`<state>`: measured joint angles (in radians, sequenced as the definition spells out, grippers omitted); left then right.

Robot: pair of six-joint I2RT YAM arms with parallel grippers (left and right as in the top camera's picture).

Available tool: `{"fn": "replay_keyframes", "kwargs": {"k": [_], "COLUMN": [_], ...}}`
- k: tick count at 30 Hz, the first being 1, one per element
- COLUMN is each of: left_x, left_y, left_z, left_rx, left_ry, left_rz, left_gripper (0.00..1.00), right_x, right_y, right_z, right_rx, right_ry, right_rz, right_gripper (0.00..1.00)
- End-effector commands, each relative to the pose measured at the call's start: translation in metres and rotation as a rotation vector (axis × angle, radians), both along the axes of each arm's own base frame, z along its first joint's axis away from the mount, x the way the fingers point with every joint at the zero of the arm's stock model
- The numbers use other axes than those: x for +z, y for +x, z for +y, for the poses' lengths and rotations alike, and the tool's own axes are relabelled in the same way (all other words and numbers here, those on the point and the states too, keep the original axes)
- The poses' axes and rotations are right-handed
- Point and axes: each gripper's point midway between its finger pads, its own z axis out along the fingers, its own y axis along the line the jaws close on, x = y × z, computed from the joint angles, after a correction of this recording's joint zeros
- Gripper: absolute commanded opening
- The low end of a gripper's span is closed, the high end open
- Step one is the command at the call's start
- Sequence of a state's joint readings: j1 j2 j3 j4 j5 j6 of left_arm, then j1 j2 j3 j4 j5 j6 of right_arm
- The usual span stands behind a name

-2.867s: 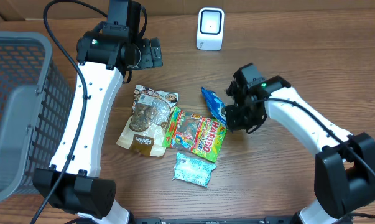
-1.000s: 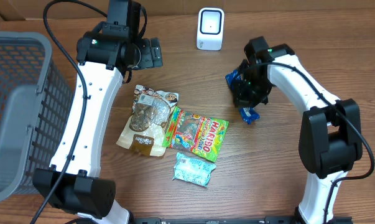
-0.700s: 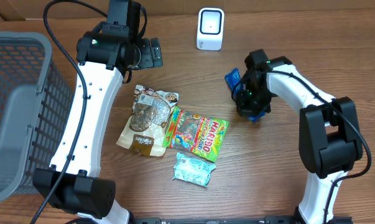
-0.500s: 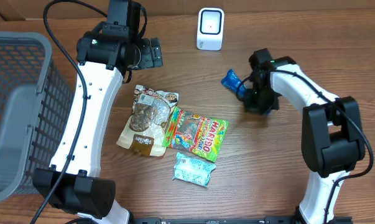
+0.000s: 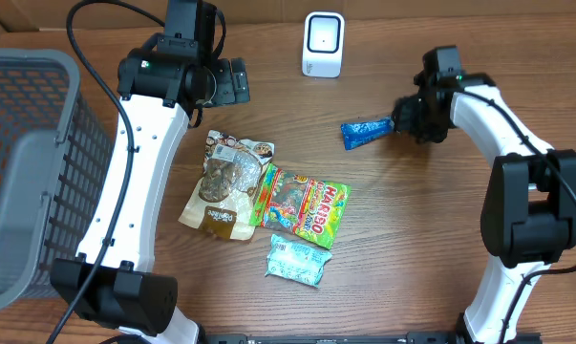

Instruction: Scan the item barcode

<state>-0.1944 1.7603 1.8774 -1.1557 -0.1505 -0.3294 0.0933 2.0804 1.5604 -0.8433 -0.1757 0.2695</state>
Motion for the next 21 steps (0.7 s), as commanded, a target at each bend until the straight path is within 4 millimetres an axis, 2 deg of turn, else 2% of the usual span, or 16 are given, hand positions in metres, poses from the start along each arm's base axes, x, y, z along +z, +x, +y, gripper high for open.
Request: {"fn": "replay_keyframes", "kwargs": {"k": [1, 3, 7, 9, 14, 19, 20, 21], "left_x": [0.012, 0.012, 0.012, 0.012, 0.012, 0.012, 0.012, 0.012], "left_y": [0.0, 0.0, 0.0, 0.0, 0.0, 0.0, 0.0, 0.0], "left_z": [0.003, 0.003, 0.003, 0.003, 0.003, 0.003, 0.003, 0.003], "left_rx": [-0.011, -0.011, -0.012, -0.011, -0.011, -0.011, -0.011, -0.012], "left_ry": [0.011, 0.011, 0.011, 0.011, 0.011, 0.011, 0.011, 0.011], "left_rz": [-0.031, -0.031, -0.031, -0.031, -0.03, -0.03, -0.031, -0.031], "left_gripper": [1.0, 1.0, 1.0, 1.0, 1.0, 1.0, 1.0, 1.0], "right_x": [0.042, 0.04, 0.024, 0.015, -0.001, -0.006, -0.006, -0.006], "right_y": [0.002, -0.004, -0.002, -0.001, -0.005, -0.009, -0.009, -0.009], "right_z": [0.04, 0.048, 0.055, 0.06, 0.062, 0.05, 0.048, 0.046], "right_rx": [-0.182, -0.244, -0.385, -0.442, -0.535, -0.549, -0.54, -0.514], "right_ry": [0.284, 0.322, 0.293, 0.275, 0.166, 0.059, 0.041, 0.026], "right_rz": [0.069, 0.121, 0.149, 0.15, 0.123, 0.097, 0.09, 0.084], "right_gripper": [0.91, 0.95, 0.95, 0.92, 0.77, 0.63, 0.58, 0.48]}}
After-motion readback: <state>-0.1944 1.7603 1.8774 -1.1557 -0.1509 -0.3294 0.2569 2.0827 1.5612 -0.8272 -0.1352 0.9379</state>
